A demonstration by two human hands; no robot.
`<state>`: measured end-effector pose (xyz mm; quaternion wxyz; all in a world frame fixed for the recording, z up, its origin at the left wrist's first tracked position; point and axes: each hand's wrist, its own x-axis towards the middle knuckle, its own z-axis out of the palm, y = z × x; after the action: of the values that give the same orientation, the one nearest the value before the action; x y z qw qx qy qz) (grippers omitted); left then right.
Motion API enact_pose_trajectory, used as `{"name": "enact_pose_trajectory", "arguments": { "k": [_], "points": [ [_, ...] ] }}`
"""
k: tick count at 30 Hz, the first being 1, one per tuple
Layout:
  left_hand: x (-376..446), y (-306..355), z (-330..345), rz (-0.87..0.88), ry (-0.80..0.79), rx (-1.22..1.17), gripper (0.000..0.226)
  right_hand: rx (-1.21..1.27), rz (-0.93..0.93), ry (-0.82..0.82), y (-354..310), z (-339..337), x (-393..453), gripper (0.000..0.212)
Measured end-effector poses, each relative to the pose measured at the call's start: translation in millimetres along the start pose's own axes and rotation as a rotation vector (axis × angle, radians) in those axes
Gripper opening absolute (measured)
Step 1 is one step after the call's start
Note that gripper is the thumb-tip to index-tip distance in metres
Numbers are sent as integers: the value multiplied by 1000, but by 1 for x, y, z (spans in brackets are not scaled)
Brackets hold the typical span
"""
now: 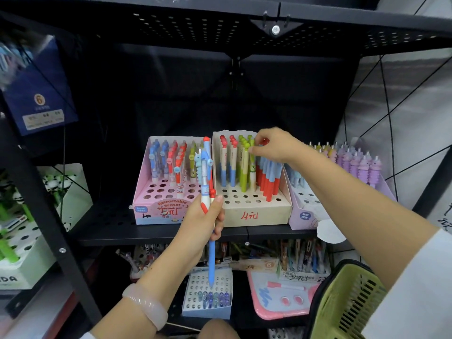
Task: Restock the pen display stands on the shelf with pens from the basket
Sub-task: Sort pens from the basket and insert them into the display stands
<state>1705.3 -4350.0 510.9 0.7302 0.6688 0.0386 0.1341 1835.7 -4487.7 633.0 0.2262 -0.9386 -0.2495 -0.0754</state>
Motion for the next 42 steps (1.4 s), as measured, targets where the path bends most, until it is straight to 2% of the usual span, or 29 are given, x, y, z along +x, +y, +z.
{"name": "enact_pose_trajectory", "arguments": {
  "k": [3,9,13,17,19,23,27,31,35,38,42],
  "points": [
    [-2,0,-4,-7,16,-7,20,-36,24,-12,-3,-3,2,23],
    [-2,1,-9,-4,38,-27,21,101,121,34,2,-2,3,33],
    [-2,0,-11,-7,39,-36,21,298,122,182,7,4,1,22],
    [0,2,-23,25,83,-34,17,471,-5,447,-14,-5,-4,13],
    [2,4,-33,44,126,-24,17,466,-118,477,-32,-6,-5,13],
    [1,7,-56,78,204,-26,20,286,-278,524,-59,13,-9,18],
    [-4,5,-76,87,247,-50,22,427,-374,695,-76,17,-3,14],
    [-7,0,-82,78,244,-56,23,493,-281,481,-80,41,10,5],
    [-8,-4,-84,57,244,-58,22,419,-189,338,-70,74,18,17],
    [-7,-5,-87,54,233,-76,21,411,-148,352,-68,84,21,19],
    [-7,-6,-88,44,235,-87,20,422,-115,346,-69,88,24,8]
  ]
}}
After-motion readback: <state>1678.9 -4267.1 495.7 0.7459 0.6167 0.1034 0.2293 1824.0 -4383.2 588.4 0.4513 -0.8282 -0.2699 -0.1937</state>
